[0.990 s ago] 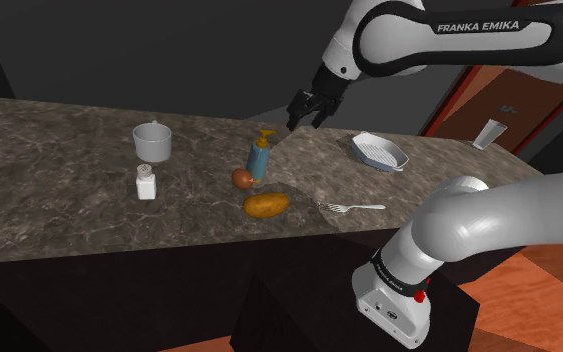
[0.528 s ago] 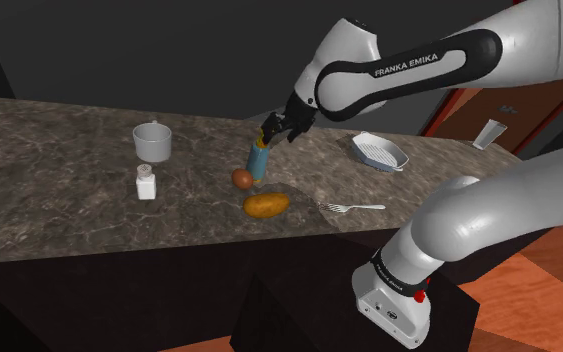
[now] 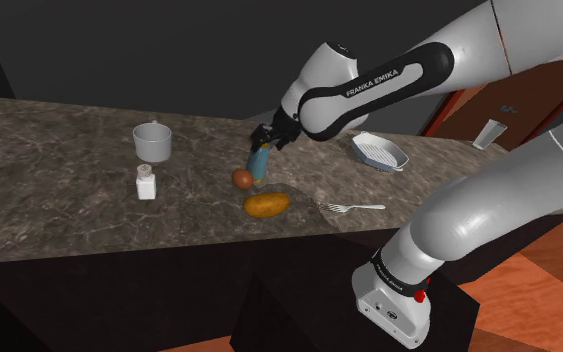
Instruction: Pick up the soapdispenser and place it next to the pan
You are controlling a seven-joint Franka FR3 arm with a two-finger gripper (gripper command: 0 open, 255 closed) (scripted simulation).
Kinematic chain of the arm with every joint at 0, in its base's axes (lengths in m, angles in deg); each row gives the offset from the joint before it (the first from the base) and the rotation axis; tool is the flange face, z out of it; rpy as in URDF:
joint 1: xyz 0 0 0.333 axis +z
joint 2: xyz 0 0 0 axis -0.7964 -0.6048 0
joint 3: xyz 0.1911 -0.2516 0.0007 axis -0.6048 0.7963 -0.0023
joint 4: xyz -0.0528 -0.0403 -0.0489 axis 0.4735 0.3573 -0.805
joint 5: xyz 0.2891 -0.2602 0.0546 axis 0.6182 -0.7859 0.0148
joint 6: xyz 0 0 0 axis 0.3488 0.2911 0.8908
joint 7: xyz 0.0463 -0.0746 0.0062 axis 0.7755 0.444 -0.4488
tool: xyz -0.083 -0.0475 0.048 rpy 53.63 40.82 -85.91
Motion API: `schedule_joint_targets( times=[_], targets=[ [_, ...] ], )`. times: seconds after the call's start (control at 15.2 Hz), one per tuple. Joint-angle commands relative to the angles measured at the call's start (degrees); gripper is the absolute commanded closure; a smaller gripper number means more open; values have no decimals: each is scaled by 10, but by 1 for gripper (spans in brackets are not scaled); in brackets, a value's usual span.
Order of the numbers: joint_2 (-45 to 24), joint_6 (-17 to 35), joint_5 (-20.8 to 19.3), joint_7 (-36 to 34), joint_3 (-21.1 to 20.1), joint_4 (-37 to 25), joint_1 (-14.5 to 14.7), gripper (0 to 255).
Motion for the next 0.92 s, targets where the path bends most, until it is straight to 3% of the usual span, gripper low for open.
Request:
schedule_joint_targets(
  times=[0.0, 0.53, 0.59, 0.86],
  targets=[
    [-26, 26, -3, -2, -3, -1, -3, 0],
    [-26, 26, -3, -2, -3, -1, -3, 0],
    [-26, 26, -3, -2, -3, -1, -3, 255],
    [-26, 25, -3, -2, -3, -1, -3, 255]
  ],
)
